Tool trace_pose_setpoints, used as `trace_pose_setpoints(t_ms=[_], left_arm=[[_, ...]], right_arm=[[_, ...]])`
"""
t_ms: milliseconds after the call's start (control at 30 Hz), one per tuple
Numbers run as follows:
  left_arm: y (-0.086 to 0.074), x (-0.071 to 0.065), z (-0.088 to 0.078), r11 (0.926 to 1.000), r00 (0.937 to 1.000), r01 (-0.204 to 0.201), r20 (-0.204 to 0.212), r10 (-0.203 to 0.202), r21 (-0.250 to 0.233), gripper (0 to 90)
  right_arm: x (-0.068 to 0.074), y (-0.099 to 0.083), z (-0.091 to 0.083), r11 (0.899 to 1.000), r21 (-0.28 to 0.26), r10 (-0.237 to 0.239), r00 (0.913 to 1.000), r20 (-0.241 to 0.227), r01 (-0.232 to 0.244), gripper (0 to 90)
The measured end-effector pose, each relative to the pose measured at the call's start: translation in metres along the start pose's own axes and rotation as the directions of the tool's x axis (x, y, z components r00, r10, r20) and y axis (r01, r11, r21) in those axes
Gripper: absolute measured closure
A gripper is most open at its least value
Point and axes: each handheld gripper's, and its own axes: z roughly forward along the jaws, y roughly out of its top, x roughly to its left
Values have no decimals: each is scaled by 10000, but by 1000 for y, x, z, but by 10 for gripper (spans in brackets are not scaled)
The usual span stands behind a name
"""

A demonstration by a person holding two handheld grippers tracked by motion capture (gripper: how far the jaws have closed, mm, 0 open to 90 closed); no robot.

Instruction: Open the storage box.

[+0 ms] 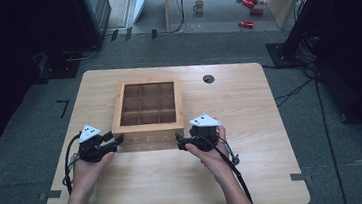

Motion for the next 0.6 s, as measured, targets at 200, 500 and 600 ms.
trace_pose_setpoints(t_ms=[200,500,600], left_arm=[[2,-1,-2,10000,10000,-41,-11,41,-51,544],[7,-4,-5,9998,9998,-204,-55,203,-74,541],[7,-4,-5,9998,9998,-202,-51,202,-80,540]], right_arm=[[1,0,0,10000,45,-37,9999,-114,38,151],[6,-2,3,9999,5,-156,9995,-287,156,151],[7,-2,4,9999,-41,-154,9995,-261,153,151]])
